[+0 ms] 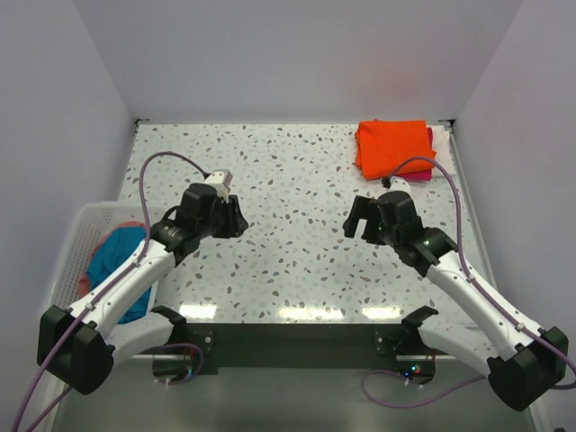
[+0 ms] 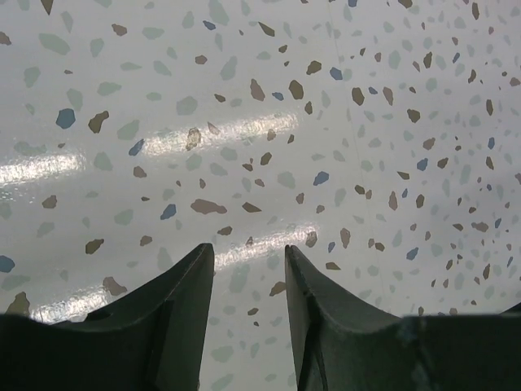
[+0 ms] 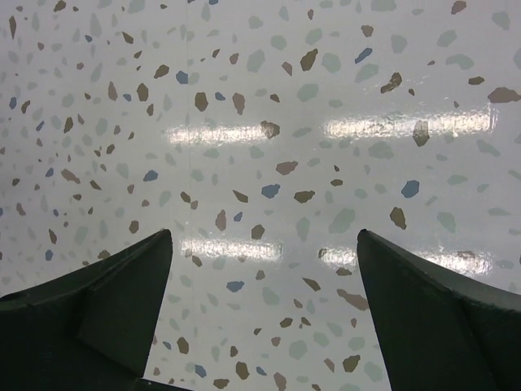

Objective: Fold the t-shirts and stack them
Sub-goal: Grab the tshirt from the pile

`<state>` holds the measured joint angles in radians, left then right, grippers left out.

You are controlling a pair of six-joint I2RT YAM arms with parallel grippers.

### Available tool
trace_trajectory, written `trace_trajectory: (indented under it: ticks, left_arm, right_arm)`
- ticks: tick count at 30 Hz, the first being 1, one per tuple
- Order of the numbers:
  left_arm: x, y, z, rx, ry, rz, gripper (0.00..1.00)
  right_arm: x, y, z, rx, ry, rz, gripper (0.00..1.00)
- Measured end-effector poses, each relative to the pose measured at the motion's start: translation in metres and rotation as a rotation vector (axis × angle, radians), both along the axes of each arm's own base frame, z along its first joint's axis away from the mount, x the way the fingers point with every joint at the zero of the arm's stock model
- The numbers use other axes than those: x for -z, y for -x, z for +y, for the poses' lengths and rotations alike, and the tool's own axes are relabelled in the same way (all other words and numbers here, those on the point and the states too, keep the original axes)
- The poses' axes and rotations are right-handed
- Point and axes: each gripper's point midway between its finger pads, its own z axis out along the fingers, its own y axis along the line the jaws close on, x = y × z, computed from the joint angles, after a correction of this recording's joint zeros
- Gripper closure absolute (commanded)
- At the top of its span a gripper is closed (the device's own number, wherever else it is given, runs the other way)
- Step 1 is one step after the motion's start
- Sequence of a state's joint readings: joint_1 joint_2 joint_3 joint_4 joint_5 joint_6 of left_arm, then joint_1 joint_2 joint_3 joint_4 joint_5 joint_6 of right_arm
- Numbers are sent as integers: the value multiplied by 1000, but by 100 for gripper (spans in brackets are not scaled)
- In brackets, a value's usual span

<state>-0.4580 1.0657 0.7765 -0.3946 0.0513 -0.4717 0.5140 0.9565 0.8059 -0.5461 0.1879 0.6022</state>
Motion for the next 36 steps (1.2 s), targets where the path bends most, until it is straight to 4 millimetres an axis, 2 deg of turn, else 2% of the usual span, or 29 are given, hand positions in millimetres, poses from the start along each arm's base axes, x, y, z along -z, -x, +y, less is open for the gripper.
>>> trace_trajectory:
  ticks: [6,9,11,13,14,16,17,18,21,25,28,31,33,36]
  left_arm:
    - [-1,-3,2,-29,2,-7,54]
    - [-5,-7,7,-58,-11,-16,49]
    - [-16,-13,12,-96,-30,-25,45]
    - [-35,-27,20,-158,-46,-51,38]
    - [-44,-35,26,-190,-51,-65,30]
    - [-66,-55,49,-303,-73,-96,22]
    - [-75,-63,65,-369,-82,-108,16]
    - [-81,-69,81,-433,-91,-115,14]
    - [-87,-75,154,-698,-129,-104,9]
    - [-66,-52,242,-1022,-161,-20,5]
    - [-28,-15,296,-1245,-176,96,5]
    - [16,19,316,-1371,-184,225,9]
    - [39,34,316,-1404,-185,301,14]
    - [62,45,312,-1427,-181,373,18]
  right_arm:
    - [-2,1,-2,-27,24,-16,1]
    - [-2,1,-1,-41,32,-17,1]
    - [-3,2,0,-57,31,-20,1]
    - [-4,3,1,-69,30,-25,1]
    - [-5,4,2,-77,29,-26,1]
    - [-5,5,4,-95,21,-23,1]
    - [-4,6,6,-104,18,-20,1]
    - [-4,7,8,-115,11,-16,1]
    - [-3,9,14,-148,-4,-3,1]
    - [5,11,23,-190,-19,31,1]
    - [9,13,31,-225,-38,55,1]
    - [14,16,37,-258,-57,75,1]
    - [18,19,38,-273,-58,89,1]
    - [23,22,40,-294,-57,105,1]
